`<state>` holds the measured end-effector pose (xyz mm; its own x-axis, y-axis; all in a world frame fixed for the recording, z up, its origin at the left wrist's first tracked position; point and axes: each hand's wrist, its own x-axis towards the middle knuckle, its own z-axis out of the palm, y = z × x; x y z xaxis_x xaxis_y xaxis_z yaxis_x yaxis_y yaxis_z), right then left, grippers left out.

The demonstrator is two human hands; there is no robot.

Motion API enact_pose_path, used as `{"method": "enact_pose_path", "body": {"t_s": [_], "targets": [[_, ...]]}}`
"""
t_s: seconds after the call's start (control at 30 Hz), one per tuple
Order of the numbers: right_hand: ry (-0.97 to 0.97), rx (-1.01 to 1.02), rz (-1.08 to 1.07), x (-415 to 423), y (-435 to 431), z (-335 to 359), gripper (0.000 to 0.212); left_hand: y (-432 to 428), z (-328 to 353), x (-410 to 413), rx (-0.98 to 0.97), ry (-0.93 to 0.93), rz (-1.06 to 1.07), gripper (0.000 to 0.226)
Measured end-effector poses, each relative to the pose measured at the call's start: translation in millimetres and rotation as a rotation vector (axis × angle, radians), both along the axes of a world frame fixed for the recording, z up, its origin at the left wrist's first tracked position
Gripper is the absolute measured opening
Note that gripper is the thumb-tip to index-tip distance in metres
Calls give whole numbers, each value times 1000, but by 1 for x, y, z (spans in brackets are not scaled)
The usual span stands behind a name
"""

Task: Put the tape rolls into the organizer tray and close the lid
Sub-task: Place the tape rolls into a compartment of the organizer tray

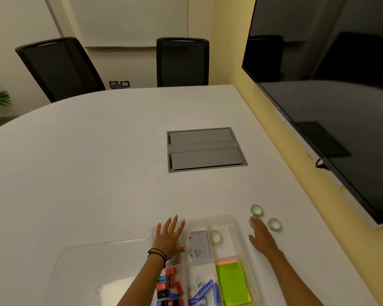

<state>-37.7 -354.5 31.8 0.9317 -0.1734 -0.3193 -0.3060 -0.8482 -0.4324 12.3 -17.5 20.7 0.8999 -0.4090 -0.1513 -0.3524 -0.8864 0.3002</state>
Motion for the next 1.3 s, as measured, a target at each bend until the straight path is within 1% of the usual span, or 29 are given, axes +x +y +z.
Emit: {"method": "enact_pose_path", "body": {"t_s": [0.03, 0.13, 0.2, 0.27, 0.33, 0.37, 0.4, 0.5, 0.57, 0.7, 0.87, 1.03, 1.13, 1.2, 1.3], "targets": [[3, -46, 22, -5, -1, -4, 60, 0, 0, 0, 0, 4, 0, 153], [-77, -152, 21, -15, -3, -18, 55, 0, -1, 0, 0, 17, -1, 152], [-29, -212, -5, -17, 0, -17, 52, 0, -2, 0, 2, 24, -5, 152], [-61, -243, -32, -17, 2, -10, 48, 0, -4, 0, 5, 25, -15, 151], [-91, -195, -50, -16, 2, -4, 42, 0, -6, 0, 4, 21, -20, 150], [-108, -145, -74, -16, 2, -4, 44, -1, -6, 0, 9, 23, -19, 148], [-107, -116, -64, -17, 2, -5, 48, 0, -6, 0, 15, 27, -20, 143], [-70, -89, 3, -22, 5, -3, 55, 2, -6, -1, 49, -7, -36, 112], [-42, -87, 20, -25, 7, -3, 54, 4, -10, -1, 61, -54, -42, 107], [28, -76, 18, -31, 7, -3, 55, 5, -14, -1, 28, -141, -56, 106], [-20, -79, -39, -38, 1, -6, 44, 5, -20, 0, -5, -202, -53, 106], [-12, -144, -33, -46, 1, -4, 45, 4, -22, -1, -24, -255, -43, 106], [7, -162, -35, -46, 1, -2, 42, 3, -23, -1, -23, -264, -35, 106], [16, -113, -82, -42, 2, 1, 37, 4, -23, -2, -24, -265, -35, 106], [-28, 60, -249, -28, 9, 11, 31, 4, -23, -2, -25, -284, -44, 106]]}}
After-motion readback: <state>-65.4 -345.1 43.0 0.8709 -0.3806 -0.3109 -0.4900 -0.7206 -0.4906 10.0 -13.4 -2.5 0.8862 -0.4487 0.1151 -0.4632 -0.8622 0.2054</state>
